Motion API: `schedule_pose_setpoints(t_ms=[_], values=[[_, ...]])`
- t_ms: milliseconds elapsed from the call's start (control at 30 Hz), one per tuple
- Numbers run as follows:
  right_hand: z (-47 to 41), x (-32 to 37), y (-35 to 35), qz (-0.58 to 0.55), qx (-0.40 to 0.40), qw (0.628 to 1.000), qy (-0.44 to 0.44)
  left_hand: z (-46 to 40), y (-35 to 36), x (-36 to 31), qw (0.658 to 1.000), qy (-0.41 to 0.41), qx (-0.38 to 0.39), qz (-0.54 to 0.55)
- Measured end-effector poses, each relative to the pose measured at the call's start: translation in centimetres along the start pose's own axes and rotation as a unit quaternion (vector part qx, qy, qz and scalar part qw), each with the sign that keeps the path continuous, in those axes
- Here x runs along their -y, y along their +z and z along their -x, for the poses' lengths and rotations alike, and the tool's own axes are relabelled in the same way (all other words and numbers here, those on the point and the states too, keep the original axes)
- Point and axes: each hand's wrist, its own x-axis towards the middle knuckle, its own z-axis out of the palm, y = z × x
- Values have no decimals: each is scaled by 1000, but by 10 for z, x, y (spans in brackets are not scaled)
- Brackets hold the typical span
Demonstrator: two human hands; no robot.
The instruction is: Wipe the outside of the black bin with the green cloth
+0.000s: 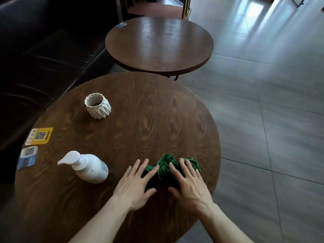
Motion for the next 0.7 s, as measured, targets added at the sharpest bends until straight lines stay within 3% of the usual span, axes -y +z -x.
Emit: schedule_pose_setpoints(t_ms=[367,700], values=[[9,9,11,7,48,999,16,6,8,-6,999,-7,42,17],[73,43,-42,-14,35,997,72,76,-47,-5,1000,8,-6,14]])
